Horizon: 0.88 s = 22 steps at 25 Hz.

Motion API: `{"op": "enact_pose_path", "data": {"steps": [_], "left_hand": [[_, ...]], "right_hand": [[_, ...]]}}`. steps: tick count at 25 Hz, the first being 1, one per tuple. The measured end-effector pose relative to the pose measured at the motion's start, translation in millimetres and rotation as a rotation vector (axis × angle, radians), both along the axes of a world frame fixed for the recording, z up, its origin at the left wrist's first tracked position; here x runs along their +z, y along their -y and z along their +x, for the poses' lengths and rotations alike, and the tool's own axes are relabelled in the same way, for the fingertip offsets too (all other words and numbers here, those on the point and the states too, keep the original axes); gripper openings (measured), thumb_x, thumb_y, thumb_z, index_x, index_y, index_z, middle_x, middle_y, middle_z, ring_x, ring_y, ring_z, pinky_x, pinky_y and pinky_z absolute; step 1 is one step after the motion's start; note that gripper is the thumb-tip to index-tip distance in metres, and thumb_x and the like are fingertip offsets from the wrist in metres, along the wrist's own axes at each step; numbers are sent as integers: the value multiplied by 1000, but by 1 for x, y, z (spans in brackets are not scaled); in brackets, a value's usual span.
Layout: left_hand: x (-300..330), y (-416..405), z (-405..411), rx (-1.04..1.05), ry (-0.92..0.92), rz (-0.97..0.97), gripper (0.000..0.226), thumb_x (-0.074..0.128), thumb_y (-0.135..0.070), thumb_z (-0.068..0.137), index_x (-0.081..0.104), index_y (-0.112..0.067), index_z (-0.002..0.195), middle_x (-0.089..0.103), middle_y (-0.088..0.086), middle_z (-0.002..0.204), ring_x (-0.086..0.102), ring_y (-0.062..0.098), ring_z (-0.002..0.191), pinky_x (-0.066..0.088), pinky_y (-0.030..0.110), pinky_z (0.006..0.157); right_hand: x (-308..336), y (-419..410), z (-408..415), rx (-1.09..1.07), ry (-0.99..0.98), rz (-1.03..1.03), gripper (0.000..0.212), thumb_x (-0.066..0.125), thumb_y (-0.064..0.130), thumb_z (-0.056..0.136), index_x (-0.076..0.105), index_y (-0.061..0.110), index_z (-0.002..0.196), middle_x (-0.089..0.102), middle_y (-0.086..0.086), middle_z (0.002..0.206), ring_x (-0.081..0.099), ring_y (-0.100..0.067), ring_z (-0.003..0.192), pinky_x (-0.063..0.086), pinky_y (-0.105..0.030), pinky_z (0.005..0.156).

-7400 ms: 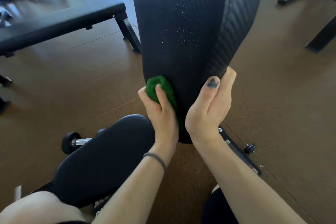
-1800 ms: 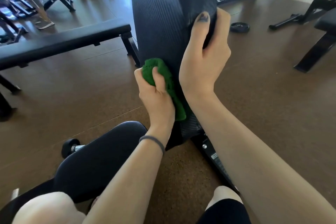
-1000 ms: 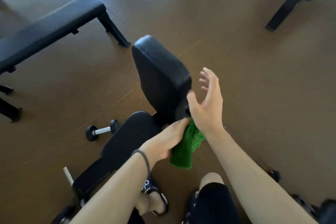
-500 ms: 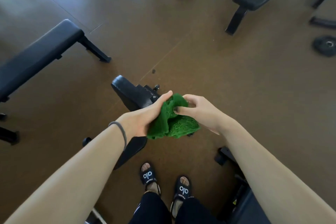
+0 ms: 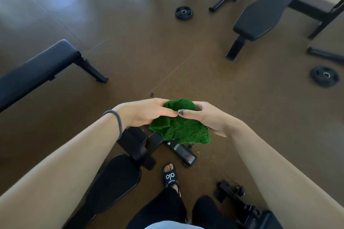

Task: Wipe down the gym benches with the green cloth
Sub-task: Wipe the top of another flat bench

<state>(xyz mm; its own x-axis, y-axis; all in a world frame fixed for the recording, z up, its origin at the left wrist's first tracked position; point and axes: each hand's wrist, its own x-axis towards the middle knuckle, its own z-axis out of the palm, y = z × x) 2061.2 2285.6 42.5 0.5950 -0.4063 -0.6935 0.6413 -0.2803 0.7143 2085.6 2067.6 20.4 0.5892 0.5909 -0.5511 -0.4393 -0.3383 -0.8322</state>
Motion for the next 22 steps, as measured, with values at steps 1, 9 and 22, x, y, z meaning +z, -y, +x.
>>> {"op": "enact_pose_path", "data": {"steps": [1,9,22], "left_hand": [[1,-3,16,-13,5,6,33,56,-19,105,59,-21,138,72,2,129,68,22,120,51,48,107],[15,-15,131,-51,115,251,32,53,-24,106,59,-28,138,74,-6,120,73,12,107,57,39,99],[28,21,301,217,211,424,26,60,-17,102,67,-24,127,75,-6,113,73,9,101,61,34,89]], "right_hand": [[-1,-3,14,-18,-21,22,32,70,30,97,67,22,128,76,-1,120,72,-22,112,51,-50,107],[9,-9,151,121,-5,-25,42,76,7,90,59,20,126,73,-11,118,76,-28,100,61,-53,89],[21,-18,391,612,124,-76,43,80,9,82,67,25,119,77,-1,111,75,-18,98,61,-41,92]]}}
